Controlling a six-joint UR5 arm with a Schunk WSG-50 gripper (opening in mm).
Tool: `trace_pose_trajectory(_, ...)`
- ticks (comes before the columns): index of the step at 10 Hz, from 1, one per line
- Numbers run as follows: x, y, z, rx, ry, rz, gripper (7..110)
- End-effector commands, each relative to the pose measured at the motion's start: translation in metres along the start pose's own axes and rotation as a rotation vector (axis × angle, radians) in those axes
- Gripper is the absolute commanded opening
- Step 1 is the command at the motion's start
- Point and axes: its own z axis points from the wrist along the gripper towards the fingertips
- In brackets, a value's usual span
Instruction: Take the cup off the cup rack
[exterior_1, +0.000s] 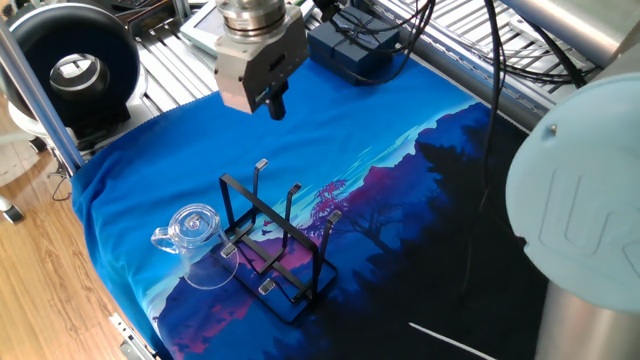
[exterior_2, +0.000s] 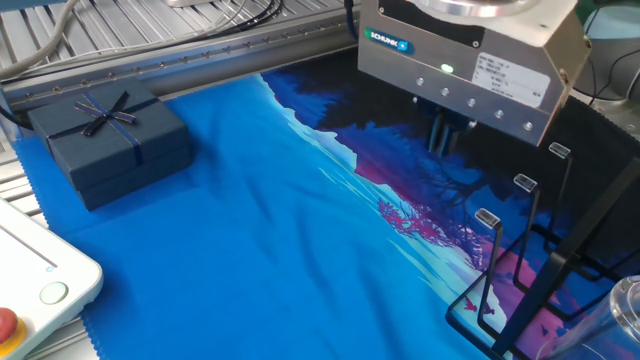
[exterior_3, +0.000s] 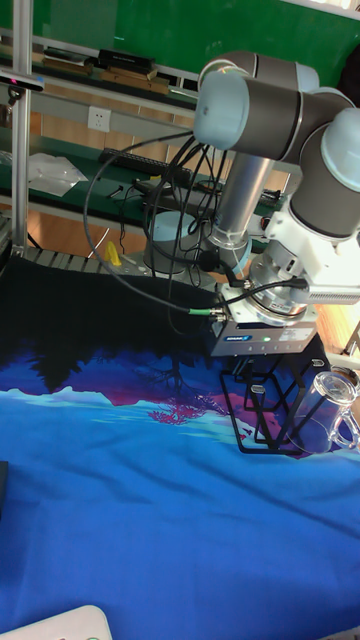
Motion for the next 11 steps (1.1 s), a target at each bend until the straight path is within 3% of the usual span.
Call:
trace_pose_trajectory(1, -0.002, -0.006, -0.001, 0.025, -0.009, -0.009, 7)
trace_pose_trajectory(5, -0.001, -0.006, -0.001, 0.025, -0.005, -0.006, 7)
trace_pose_trajectory(6, -0.008, 0.000, -0.004, 0.025, 0.003, 0.004, 7)
trace_pose_trajectory(11, -0.066, 0.069, -0.015, -0.017, -0.005, 0.083, 7)
